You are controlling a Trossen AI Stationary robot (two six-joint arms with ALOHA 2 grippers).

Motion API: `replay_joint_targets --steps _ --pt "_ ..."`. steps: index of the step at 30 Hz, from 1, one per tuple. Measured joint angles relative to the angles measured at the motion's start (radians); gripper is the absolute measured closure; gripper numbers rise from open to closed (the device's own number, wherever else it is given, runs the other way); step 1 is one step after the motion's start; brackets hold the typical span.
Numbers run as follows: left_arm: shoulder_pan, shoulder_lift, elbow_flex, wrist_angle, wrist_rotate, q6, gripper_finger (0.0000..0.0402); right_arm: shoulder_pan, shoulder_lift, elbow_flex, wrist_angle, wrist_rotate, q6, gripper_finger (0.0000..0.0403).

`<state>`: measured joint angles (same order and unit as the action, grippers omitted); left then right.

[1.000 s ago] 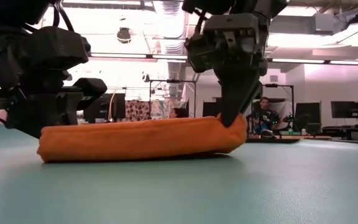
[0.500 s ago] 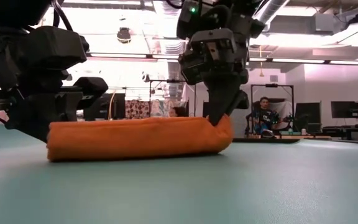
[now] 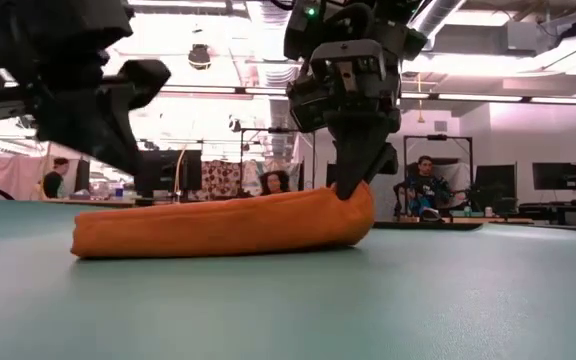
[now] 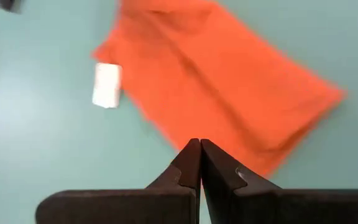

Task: Roll napkin
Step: Roll the orange table napkin

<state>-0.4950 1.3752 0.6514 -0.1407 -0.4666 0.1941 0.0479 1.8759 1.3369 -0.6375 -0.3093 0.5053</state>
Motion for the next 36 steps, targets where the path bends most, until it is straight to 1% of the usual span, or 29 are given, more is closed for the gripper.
replay_joint_targets --steps 2,4,6,8,10,12,14,17,21,26,30,36 --pt "0.024 -0.043 -0.001 0.003 -0.040 0.053 0.0401 0.002 0.000 0.000 0.005 0.001 -0.002 0.0369" --pt "0.071 -0.064 -0.012 0.060 -0.037 0.125 0.0402 0.004 0.000 0.000 0.011 0.005 -0.002 0.0369" --pt "0.137 -0.056 -0.049 0.158 0.035 0.198 0.0402 0.002 0.000 0.000 0.023 0.005 -0.002 0.0369" --pt "0.212 -0.024 -0.086 0.278 0.131 0.259 0.0401 0.003 0.000 0.000 0.025 0.005 -0.002 0.0369" --pt "0.280 0.018 -0.103 0.397 0.197 0.302 0.0402 0.003 0.000 0.000 0.025 0.005 -0.002 0.0369" --pt "0.331 0.062 -0.104 0.460 0.256 0.325 0.0401 0.003 0.000 0.000 0.029 0.005 -0.002 0.0369" --pt "0.359 0.109 -0.098 0.499 0.317 0.335 0.0401 0.003 0.000 0.000 0.030 0.004 -0.002 0.0369" --pt "0.376 0.180 -0.074 0.555 0.393 0.343 0.0402 0.002 0.000 0.000 0.030 -0.005 -0.006 0.0369" --pt "0.380 0.286 -0.052 0.571 0.418 0.363 0.0401 -0.011 0.000 0.000 0.029 -0.040 -0.019 0.0369" --pt "0.379 0.378 -0.015 0.590 0.463 0.361 0.0402 -0.040 -0.001 0.000 0.033 -0.059 -0.040 0.0369" --pt "0.380 0.410 -0.006 0.616 0.487 0.334 0.0401 -0.068 -0.001 0.000 0.032 -0.073 -0.060 0.0369" --pt "0.381 0.410 -0.006 0.618 0.500 0.316 0.0401 -0.106 0.018 0.001 0.056 -0.109 -0.086 0.0369"
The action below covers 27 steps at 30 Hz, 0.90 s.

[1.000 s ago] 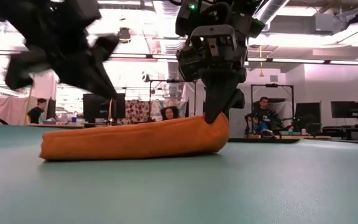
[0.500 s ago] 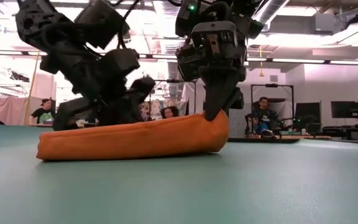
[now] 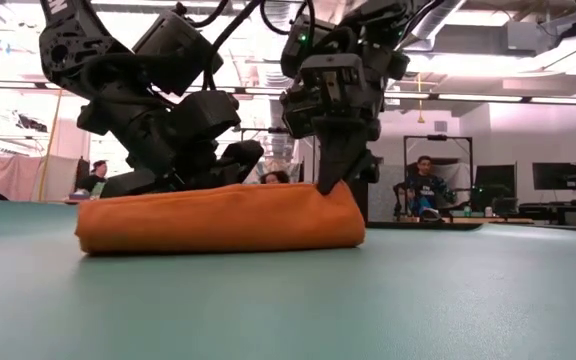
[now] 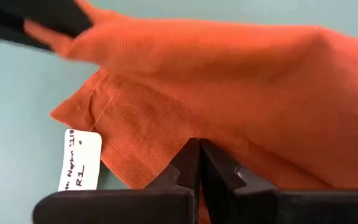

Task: Roll napkin
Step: Roll the orange table napkin

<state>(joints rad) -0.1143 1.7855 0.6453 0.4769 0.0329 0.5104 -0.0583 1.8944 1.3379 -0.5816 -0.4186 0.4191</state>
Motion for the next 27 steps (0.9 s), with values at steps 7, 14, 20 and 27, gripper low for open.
replay_joint_targets --steps 7,14,20,27 --pt "0.000 0.001 0.000 0.009 0.031 -0.026 0.0401 -0.031 0.027 0.000 0.022 -0.002 -0.015 0.0369" --pt "0.000 0.001 -0.001 0.011 0.045 -0.035 0.0401 -0.058 0.047 0.000 0.062 -0.002 -0.034 0.0369" --pt "-0.001 0.001 -0.001 0.013 0.051 -0.036 0.0401 -0.063 0.059 0.000 0.116 0.009 -0.041 0.0369" --pt "-0.018 0.001 -0.001 0.014 0.051 -0.036 0.0401 -0.062 0.059 0.000 0.125 0.068 -0.059 0.0369"
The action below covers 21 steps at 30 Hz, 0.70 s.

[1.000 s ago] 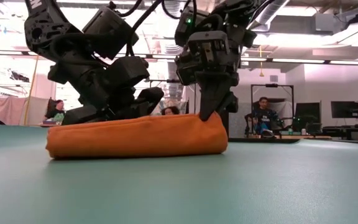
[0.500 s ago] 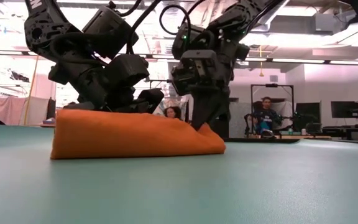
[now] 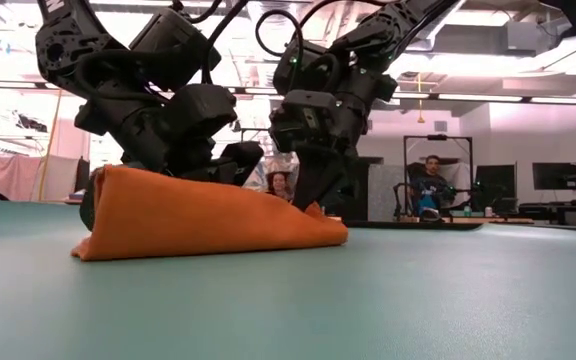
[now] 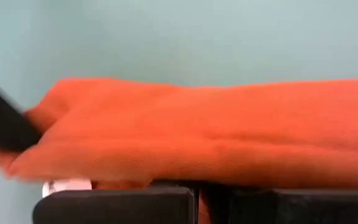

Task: Roll napkin
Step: Roll the orange table napkin

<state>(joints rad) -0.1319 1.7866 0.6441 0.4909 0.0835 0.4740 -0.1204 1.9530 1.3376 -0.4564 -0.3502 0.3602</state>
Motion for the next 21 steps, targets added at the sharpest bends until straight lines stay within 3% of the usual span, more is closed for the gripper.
replay_joint_targets --steps 9,21 --pt "-0.018 -0.001 0.000 0.000 -0.026 0.000 0.0401 0.003 0.000 0.000 0.024 0.040 -0.002 0.0369" --pt "-0.025 -0.008 -0.001 -0.020 -0.154 0.052 0.0401 0.039 0.061 0.003 0.044 0.046 0.002 0.0369"
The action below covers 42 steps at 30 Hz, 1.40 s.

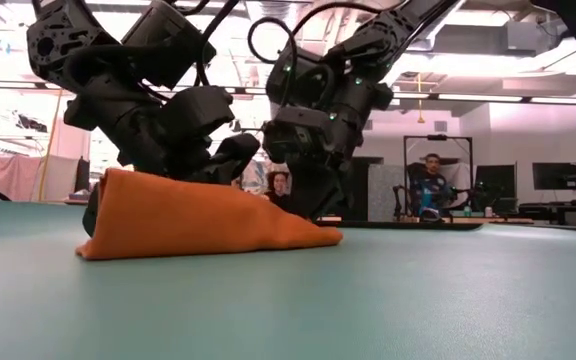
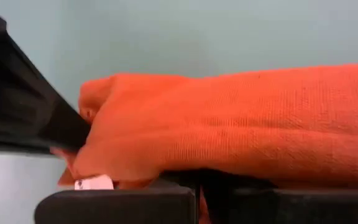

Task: Roll napkin
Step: Roll the orange table napkin

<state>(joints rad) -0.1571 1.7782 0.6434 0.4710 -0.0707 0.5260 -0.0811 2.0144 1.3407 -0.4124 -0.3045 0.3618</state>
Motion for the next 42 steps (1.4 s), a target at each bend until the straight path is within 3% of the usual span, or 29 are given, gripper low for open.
replay_joint_targets --steps 8,15,18,21,25,32,42 --pt "-0.032 -0.105 -0.002 -0.138 -0.112 0.011 0.0402 0.004 0.013 0.000 -0.004 0.012 0.003 0.0369" --pt "-0.095 -0.334 -0.001 -0.371 -0.209 -0.115 0.0401 0.006 0.014 -0.001 -0.020 0.021 0.042 0.0369" --pt "-0.140 -0.440 0.000 -0.369 -0.211 -0.256 0.0402 0.008 0.015 -0.002 -0.023 0.035 0.068 0.0369" --pt "-0.210 -0.485 0.001 -0.264 -0.210 -0.346 0.0402 0.008 0.016 -0.002 -0.030 0.045 0.076 0.0369" --pt "-0.299 -0.424 0.002 -0.152 -0.306 -0.357 0.0402 0.008 0.016 -0.002 -0.030 0.046 0.083 0.0369" --pt "-0.362 -0.214 0.000 -0.139 -0.438 -0.445 0.0401 0.009 0.017 -0.003 -0.028 0.049 0.095 0.0369" --pt "-0.414 -0.173 0.000 -0.244 -0.490 -0.611 0.0401 0.009 0.017 -0.003 -0.029 0.059 0.105 0.0368"
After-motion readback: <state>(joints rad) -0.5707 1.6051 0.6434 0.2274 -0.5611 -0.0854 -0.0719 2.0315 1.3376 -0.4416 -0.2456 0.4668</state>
